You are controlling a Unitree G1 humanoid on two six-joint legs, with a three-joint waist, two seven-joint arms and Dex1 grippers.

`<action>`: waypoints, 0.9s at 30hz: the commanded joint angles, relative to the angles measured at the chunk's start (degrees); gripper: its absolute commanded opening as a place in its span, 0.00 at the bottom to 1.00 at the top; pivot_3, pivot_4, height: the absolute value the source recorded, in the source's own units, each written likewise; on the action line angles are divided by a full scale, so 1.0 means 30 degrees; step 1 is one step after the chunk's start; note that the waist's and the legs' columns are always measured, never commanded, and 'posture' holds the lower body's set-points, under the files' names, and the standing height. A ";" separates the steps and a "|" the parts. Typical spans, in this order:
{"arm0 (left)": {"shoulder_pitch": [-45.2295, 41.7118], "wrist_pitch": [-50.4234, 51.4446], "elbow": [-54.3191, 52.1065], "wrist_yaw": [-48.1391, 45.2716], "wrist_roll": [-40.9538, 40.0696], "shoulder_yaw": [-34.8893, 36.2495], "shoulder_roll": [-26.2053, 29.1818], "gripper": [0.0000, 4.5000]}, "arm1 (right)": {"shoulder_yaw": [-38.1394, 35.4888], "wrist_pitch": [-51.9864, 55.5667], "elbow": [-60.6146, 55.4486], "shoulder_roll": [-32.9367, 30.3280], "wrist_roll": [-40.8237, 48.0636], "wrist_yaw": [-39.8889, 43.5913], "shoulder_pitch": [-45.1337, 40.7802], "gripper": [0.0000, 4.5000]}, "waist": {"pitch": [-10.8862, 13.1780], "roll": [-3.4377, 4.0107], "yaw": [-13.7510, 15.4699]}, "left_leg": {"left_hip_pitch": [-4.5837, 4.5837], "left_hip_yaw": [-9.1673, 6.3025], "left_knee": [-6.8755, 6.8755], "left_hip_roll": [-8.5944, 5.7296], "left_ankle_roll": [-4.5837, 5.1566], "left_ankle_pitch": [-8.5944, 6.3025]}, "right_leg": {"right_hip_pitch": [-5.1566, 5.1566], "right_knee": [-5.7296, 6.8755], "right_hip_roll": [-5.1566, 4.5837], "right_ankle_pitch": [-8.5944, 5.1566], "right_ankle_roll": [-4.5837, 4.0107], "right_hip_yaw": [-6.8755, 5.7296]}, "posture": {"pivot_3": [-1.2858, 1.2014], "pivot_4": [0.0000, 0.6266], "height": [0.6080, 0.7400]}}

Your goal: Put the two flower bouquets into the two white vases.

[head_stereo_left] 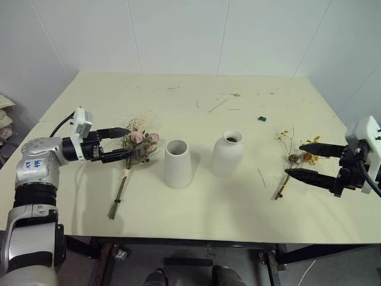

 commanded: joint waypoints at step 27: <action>0.0587 0.4211 -0.4360 0.7546 0.1158 0.0573 -0.0318 1.00 | 0.1020 -0.2895 -0.0582 0.0992 0.0948 0.0206 -0.2218 0.99 | 0.0001 -0.0002 -0.0019 | -0.0003 -0.0005 0.0000 0.0000 0.0000 0.0000 | 0.0004 0.0007 -0.0003 0.0010 0.0021 0.0005 | 0.52 0.24 1.00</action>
